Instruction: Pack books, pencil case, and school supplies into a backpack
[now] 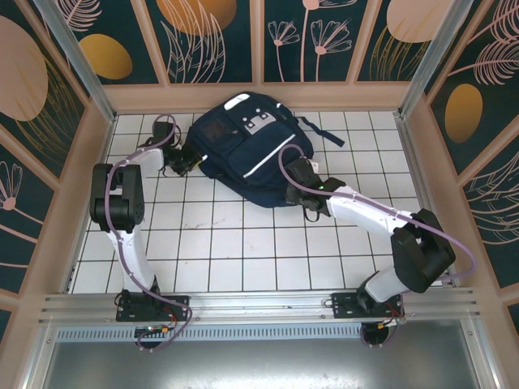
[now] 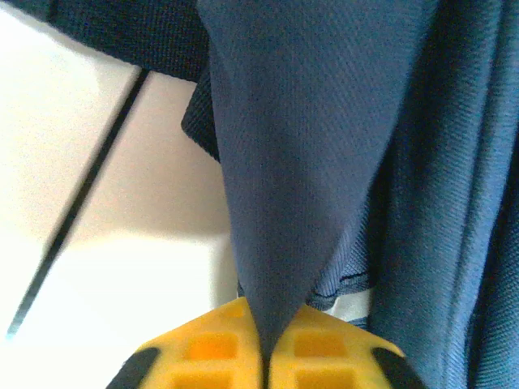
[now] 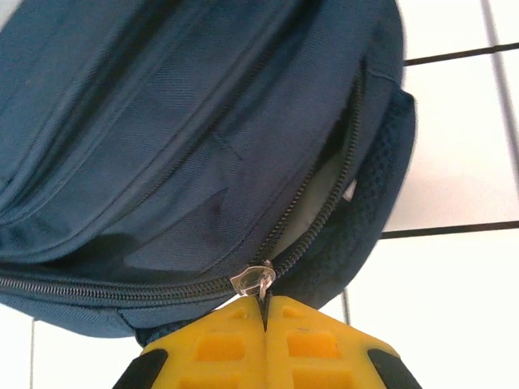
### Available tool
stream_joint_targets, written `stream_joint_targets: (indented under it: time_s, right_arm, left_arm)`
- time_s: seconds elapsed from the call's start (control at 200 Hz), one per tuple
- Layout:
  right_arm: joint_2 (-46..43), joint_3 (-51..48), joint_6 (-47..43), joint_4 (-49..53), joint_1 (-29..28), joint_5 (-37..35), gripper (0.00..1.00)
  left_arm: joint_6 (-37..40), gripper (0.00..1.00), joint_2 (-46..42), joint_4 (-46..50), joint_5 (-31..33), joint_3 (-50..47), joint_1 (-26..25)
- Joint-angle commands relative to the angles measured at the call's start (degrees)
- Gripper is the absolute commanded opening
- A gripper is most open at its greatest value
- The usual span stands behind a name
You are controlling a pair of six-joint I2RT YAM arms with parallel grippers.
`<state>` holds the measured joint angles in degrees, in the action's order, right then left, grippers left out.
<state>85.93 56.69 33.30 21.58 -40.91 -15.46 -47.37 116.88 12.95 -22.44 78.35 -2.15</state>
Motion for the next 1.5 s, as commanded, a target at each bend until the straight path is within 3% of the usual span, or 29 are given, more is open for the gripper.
stream_joint_targets:
  time_s: [0.0, 0.055, 0.155, 0.32, 0.475, 0.74, 0.8, 0.856, 0.941, 1.136, 1.491]
  right_arm:
    - [4.11, 5.53, -1.37, -1.59, -4.43, 2.28, 0.00]
    - [7.36, 8.90, -1.90, -2.45, -6.82, 4.68, 0.00]
    - [12.91, 15.11, -2.64, -3.18, -10.71, 7.31, 0.00]
    - [20.61, 24.36, -4.44, -4.68, -14.21, 12.49, 0.00]
    - [25.61, 29.59, -4.97, -6.71, -15.49, 17.37, 0.00]
    - [27.57, 32.85, -6.32, -6.32, -17.26, 17.47, 0.00]
    - [27.19, 32.32, -6.48, -6.46, -17.36, 17.70, 0.00]
    - [26.83, 31.97, -6.49, -6.13, -17.51, 16.81, 0.00]
    - [25.84, 30.70, -6.46, -5.72, -17.28, 15.22, 0.00]
    - [21.25, 23.70, -6.49, -4.04, -15.21, 9.76, 0.00]
    - [7.93, 8.27, -7.28, 0.95, -4.40, 3.73, 0.00]
  left_arm:
    - [0.64, 0.43, -3.25, -0.21, 7.76, 0.01, 4.44]
    - [0.12, 0.60, -5.33, -0.12, 6.92, -2.25, 4.44]
    - [-0.77, 0.66, -9.81, 0.33, 5.04, -7.42, 4.35]
    - [-3.47, 0.67, -20.43, 0.01, 2.04, -18.80, 3.36]
    - [-8.55, 0.66, -28.89, -2.87, -0.40, -29.49, -2.12]
    - [-17.73, 0.64, -30.02, -11.79, -0.23, -34.00, -9.98]
    - [-19.25, 0.57, -28.75, -14.38, -0.72, -33.79, -10.79]
    - [-19.84, 0.40, -27.87, -15.67, -0.22, -33.30, -11.85]
    - [-19.18, 0.00, -26.94, -13.49, 1.72, -32.02, -12.49]
    - [-14.87, 0.00, -28.74, -1.85, 11.96, -28.83, -11.69]
    - [-10.11, 0.00, -31.96, 1.41, 11.59, -30.45, -1.69]
